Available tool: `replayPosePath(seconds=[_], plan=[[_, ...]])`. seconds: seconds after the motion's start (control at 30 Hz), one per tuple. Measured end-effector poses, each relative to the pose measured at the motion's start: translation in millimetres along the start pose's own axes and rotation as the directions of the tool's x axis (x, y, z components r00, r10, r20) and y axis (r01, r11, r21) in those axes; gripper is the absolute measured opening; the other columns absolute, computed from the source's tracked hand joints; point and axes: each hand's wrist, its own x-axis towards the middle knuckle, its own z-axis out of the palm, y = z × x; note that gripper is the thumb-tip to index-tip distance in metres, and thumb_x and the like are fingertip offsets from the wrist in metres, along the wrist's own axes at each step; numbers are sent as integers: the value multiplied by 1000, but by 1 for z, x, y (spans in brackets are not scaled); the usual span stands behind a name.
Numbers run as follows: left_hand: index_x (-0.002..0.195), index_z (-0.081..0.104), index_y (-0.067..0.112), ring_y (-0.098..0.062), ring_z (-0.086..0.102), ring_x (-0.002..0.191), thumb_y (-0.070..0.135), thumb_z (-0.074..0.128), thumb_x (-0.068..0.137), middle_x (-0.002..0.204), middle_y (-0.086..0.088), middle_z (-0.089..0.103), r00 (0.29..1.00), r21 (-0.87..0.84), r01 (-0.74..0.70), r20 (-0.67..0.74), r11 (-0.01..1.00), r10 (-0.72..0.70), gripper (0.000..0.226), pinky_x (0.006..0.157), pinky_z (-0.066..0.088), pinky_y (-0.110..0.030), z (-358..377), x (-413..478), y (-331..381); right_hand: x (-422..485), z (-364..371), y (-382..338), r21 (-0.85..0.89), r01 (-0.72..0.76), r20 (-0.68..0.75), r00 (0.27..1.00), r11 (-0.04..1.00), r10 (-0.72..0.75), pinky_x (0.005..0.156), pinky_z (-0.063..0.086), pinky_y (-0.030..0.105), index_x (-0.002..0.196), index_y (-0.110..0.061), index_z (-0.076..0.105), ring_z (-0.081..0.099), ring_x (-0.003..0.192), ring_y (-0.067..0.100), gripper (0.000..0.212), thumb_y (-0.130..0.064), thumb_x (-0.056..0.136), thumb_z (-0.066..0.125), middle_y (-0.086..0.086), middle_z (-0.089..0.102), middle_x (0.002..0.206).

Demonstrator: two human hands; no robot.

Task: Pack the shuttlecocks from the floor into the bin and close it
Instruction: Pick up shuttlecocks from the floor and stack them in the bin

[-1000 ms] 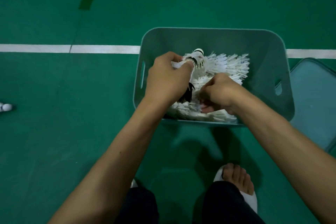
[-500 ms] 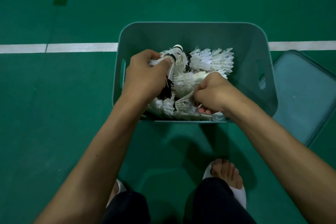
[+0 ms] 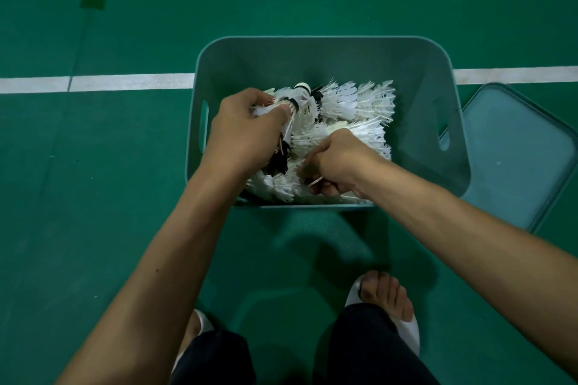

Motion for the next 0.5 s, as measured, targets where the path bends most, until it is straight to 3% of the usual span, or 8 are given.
replayPosePath(seconds=[0.13,0.27,0.33,0.4,0.5], plan=[[106,70,27,-20,68,77,44,67,90,93,-2,72,999,25,3,38,1000,-4,24,83,58,-44,2,1,0,-12,-16,-8,-130,51,-45,997,990,-57,42,48,21,87,1,74,66,45,15,27,-22,82,86,12,76,69],[103,71,26,-17,63,70,47,68,84,91,-1,71,998,29,14,54,999,-15,28,75,54,-38,3,3,-3,-42,-42,-9,-291,203,-289,913,935,-288,41,38,12,69,-14,77,53,34,-1,25,-35,74,91,-2,68,48],[101,72,25,-15,60,68,46,70,83,87,0,69,997,17,5,73,1000,-7,27,70,49,-32,6,2,-1,-53,-44,-5,-182,252,-320,899,950,-300,38,37,12,77,-14,74,54,34,4,30,-37,71,92,-1,70,52],[99,72,25,-14,57,67,44,71,83,84,1,67,995,-12,-12,95,1000,13,26,68,45,-30,11,-2,2,-57,-40,-3,71,271,-251,936,960,-246,36,37,17,89,-4,73,52,36,10,36,-33,77,89,7,76,64],[104,70,25,-14,53,57,37,74,88,70,2,62,991,-13,-89,102,996,90,20,60,44,-29,18,-10,7,-56,-37,-4,456,195,-162,978,869,-134,36,38,17,105,8,69,49,37,9,34,-20,89,79,18,78,80]])
